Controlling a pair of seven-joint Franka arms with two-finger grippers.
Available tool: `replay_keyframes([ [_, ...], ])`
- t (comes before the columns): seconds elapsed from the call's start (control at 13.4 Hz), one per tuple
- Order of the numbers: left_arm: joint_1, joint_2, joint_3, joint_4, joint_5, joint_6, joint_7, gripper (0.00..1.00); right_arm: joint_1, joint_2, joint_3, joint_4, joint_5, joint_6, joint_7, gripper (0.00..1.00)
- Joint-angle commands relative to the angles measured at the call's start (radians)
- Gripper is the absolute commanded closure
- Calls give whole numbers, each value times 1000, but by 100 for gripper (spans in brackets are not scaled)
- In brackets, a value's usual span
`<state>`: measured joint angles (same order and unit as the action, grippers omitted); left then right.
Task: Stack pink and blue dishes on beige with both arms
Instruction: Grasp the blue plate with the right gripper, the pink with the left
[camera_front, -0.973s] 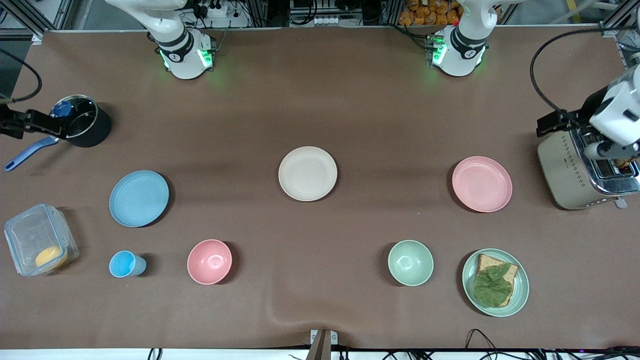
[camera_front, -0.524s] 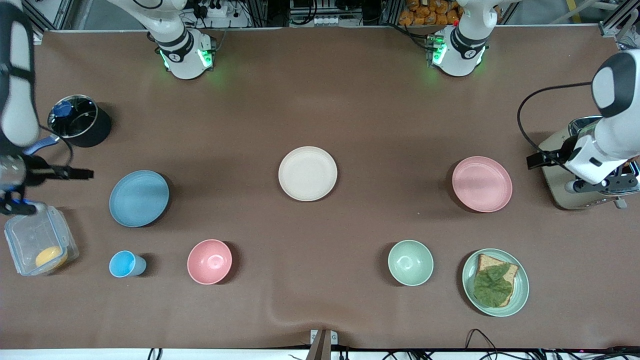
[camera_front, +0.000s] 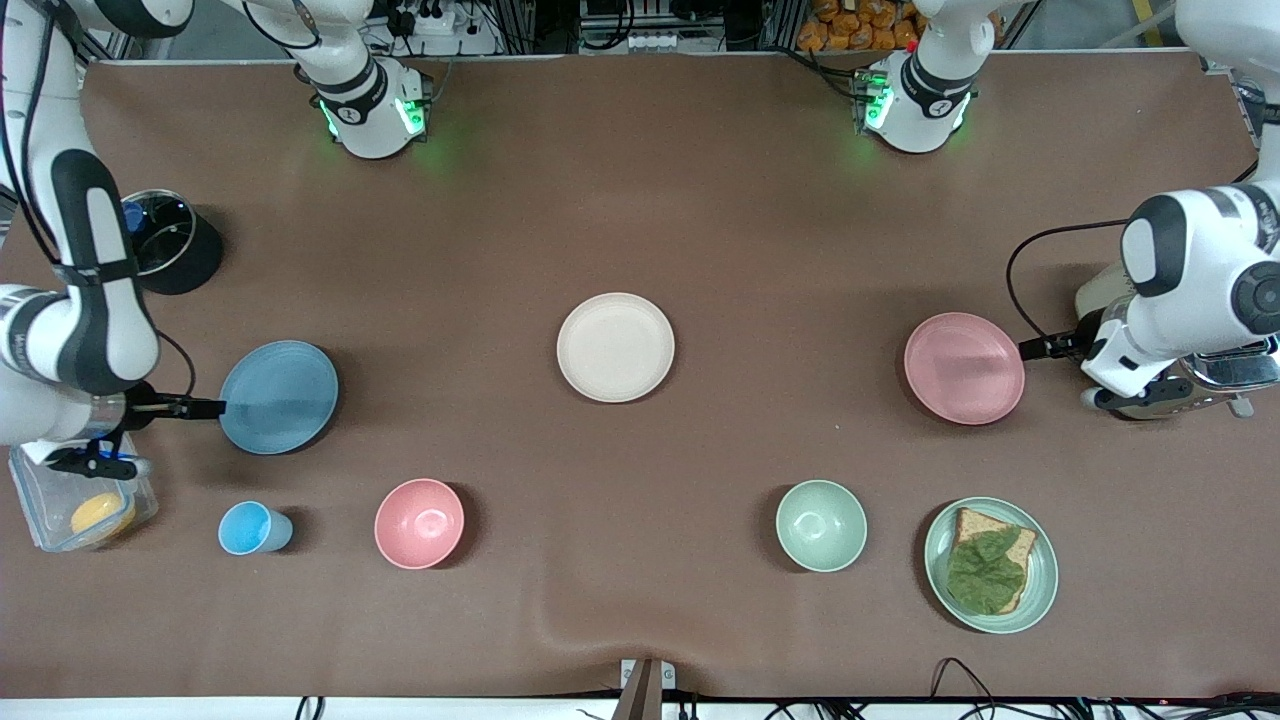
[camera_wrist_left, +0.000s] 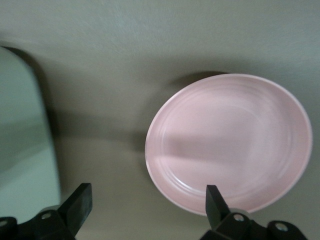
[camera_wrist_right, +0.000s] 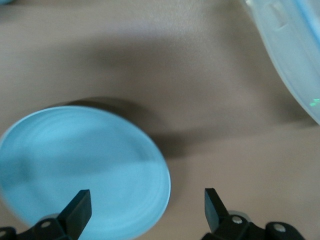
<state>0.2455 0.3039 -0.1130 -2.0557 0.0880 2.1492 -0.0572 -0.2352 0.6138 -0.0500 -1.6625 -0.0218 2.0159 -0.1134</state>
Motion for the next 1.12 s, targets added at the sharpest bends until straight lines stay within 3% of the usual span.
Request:
replay_keyframes([
  [0.0,63,90,-11,3,15,79,46,0,-36,-34,18,-120,-20,83,-11,0],
  [0.52,63,142,-11,-1,13,133,63,20,-41,-22,18,-158,-18,89,-12,0],
  [0.75,61,158,-11,2,12,135,63,43,-49,-5,18,-157,-20,113,-12,0],
  [1.05,60,172,-11,6,12,139,63,47,-49,-2,18,-157,-20,118,-28,0],
])
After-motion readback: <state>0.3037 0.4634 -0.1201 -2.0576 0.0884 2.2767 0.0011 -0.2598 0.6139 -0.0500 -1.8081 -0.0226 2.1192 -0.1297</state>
